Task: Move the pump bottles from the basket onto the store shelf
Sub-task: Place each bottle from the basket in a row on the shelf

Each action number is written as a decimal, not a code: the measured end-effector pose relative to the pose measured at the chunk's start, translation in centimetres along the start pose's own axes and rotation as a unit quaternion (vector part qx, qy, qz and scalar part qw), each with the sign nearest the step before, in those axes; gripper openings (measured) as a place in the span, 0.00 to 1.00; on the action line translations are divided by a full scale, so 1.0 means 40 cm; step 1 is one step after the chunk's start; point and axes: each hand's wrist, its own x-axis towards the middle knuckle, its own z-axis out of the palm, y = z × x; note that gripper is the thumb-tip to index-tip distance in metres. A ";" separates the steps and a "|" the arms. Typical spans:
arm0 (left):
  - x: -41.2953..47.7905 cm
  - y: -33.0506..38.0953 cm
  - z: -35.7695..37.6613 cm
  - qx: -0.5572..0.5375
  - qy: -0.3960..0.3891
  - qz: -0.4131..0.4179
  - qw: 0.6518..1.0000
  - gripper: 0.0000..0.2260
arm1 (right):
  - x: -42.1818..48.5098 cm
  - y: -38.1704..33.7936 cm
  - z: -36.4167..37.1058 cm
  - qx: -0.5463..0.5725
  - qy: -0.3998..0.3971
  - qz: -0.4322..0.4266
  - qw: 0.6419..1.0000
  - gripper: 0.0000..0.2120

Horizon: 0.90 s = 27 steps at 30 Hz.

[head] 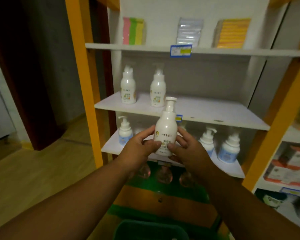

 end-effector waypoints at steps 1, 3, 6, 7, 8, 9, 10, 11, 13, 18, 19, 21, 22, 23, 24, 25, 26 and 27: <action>0.014 0.021 0.015 0.001 -0.004 0.012 1.000 0.26 | 0.010 -0.020 -0.017 -0.006 0.011 -0.004 1.000 0.28; 0.043 0.058 0.046 0.004 -0.004 0.033 0.999 0.28 | 0.026 -0.062 -0.049 -0.021 0.021 -0.013 0.999 0.30; 0.083 0.102 0.093 0.037 -0.008 0.061 0.997 0.28 | 0.046 -0.118 -0.092 -0.052 0.025 -0.035 0.998 0.31; 0.097 0.115 0.105 0.045 -0.012 0.069 0.997 0.28 | 0.053 -0.133 -0.102 -0.057 0.036 -0.039 0.997 0.31; 0.112 0.125 0.116 0.047 -0.016 0.073 0.996 0.28 | 0.060 -0.145 -0.113 -0.059 0.047 -0.042 0.996 0.31; 0.127 0.135 0.125 0.047 -0.018 0.076 0.996 0.27 | 0.067 -0.155 -0.122 -0.062 0.055 -0.047 0.995 0.30; 0.143 0.143 0.134 0.047 -0.017 0.078 0.996 0.27 | 0.075 -0.163 -0.131 -0.069 0.060 -0.052 0.994 0.30; 0.159 0.149 0.141 0.048 -0.011 0.078 0.996 0.27 | 0.083 -0.171 -0.139 -0.079 0.065 -0.056 0.993 0.30; 0.188 0.152 0.155 0.047 -0.001 0.076 0.996 0.27 | 0.100 -0.187 -0.152 -0.100 0.077 -0.064 0.990 0.30; 0.254 0.163 0.172 0.071 0.004 0.086 0.994 0.26 | 0.155 -0.227 -0.173 -0.149 0.092 -0.076 0.982 0.31; 0.272 0.170 0.171 0.076 0.001 0.080 0.994 0.25 | 0.168 -0.232 -0.179 -0.158 0.095 -0.077 0.980 0.31; 0.306 0.182 0.171 0.086 -0.010 0.068 0.994 0.24 | 0.194 -0.237 -0.191 -0.168 0.105 -0.075 0.977 0.31; 0.319 0.183 0.173 0.095 -0.010 0.067 0.993 0.24 | 0.206 -0.237 -0.196 -0.173 0.111 -0.071 0.976 0.31; 0.331 0.179 0.176 0.104 -0.006 0.071 0.992 0.23 | 0.218 -0.235 -0.201 -0.181 0.116 -0.068 0.974 0.31; 0.340 0.172 0.178 0.109 0.001 0.075 0.991 0.23 | 0.229 -0.232 -0.204 -0.194 0.117 -0.066 0.972 0.31; 0.347 0.161 0.180 0.110 0.009 0.075 0.991 0.22 | 0.239 -0.227 -0.207 -0.213 0.117 -0.063 0.968 0.31; 0.355 0.150 0.179 0.108 0.015 0.072 0.991 0.21 | 0.251 -0.222 -0.209 -0.234 0.117 -0.058 0.963 0.31; 0.365 0.138 0.179 0.107 0.019 0.070 0.992 0.21 | 0.261 -0.216 -0.211 -0.254 0.118 -0.053 0.958 0.30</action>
